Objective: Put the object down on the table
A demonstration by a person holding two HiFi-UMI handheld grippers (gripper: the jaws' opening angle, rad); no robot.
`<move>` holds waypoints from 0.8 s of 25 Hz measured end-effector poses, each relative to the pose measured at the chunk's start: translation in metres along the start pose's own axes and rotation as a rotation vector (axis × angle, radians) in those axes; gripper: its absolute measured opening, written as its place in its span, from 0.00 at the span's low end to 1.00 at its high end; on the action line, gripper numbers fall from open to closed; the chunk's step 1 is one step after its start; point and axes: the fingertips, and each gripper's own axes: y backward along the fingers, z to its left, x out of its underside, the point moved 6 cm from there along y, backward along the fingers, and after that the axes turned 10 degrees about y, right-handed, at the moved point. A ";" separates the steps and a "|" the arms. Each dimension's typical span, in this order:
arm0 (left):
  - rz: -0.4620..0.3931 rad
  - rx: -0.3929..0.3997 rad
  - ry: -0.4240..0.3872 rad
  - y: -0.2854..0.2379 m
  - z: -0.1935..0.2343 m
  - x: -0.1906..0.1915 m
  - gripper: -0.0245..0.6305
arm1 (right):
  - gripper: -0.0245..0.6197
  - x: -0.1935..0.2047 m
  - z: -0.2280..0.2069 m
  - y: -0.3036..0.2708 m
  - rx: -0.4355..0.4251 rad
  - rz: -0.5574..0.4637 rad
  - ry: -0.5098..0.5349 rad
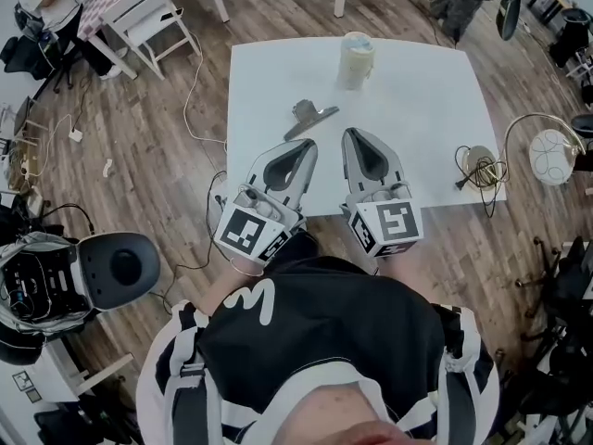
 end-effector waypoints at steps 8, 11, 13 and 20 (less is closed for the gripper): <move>-0.004 -0.055 0.009 0.039 -0.076 0.025 0.04 | 0.07 0.012 0.012 0.085 -0.026 0.008 -0.029; 0.000 -0.068 0.015 0.053 -0.099 0.030 0.04 | 0.07 0.012 0.020 0.105 -0.046 0.008 -0.039; -0.001 -0.074 0.014 0.061 -0.111 0.032 0.04 | 0.07 0.010 0.025 0.115 -0.060 0.001 -0.040; -0.012 -0.045 0.009 0.066 -0.130 0.026 0.04 | 0.07 -0.001 0.036 0.132 -0.077 -0.013 -0.021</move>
